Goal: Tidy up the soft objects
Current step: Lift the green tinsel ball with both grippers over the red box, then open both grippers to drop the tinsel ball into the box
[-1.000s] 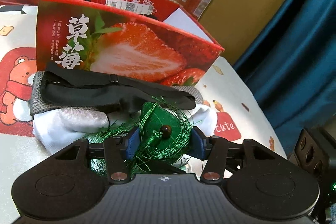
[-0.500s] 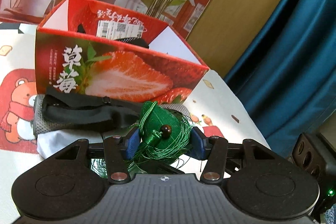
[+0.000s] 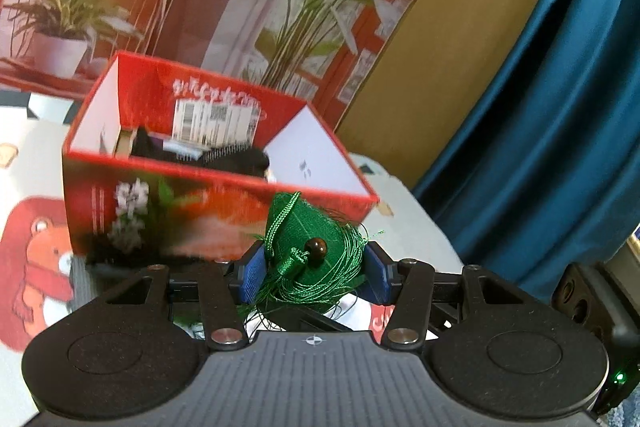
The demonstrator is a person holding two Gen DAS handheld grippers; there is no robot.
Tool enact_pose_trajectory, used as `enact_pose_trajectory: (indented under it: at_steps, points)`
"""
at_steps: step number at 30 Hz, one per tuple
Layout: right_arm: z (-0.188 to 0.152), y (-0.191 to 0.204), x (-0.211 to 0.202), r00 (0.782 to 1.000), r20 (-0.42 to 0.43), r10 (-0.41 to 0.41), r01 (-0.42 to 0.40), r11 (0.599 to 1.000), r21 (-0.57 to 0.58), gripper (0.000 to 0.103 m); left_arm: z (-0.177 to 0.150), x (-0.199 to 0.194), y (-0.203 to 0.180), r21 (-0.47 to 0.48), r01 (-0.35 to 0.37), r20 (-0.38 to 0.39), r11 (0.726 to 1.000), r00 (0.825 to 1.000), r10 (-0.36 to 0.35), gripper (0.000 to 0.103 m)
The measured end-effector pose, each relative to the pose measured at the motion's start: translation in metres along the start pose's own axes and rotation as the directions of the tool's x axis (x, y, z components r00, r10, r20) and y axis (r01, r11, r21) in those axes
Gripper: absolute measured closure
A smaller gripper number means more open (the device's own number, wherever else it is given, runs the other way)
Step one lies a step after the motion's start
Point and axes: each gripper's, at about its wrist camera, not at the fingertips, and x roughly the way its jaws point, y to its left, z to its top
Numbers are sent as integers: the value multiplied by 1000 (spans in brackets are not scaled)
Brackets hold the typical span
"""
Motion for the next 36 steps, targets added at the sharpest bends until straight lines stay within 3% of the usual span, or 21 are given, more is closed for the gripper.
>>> enact_pose_trajectory:
  at_steps: [13, 19, 23, 27, 36]
  points:
    - [69, -21, 24, 997, 82, 11, -9, 1000, -26, 57, 65, 2, -14, 62, -12, 108, 998, 994, 5, 48]
    - [109, -38, 41, 991, 130, -17, 27, 997, -72, 57, 105, 18, -22, 50, 33, 139, 998, 990, -40, 48]
    - [128, -55, 48, 988, 147, -41, 56, 994, -99, 57, 120, 37, -19, 5, 91, 122, 996, 988, -91, 48]
    - [134, -75, 57, 991, 120, -52, 65, 993, -101, 56, 126, 64, -15, -22, 99, 69, 995, 993, -97, 48]
    - [100, -121, 91, 996, -24, -83, 83, 997, -3, 56, 110, 126, -3, -64, 55, -110, 996, 992, -62, 50]
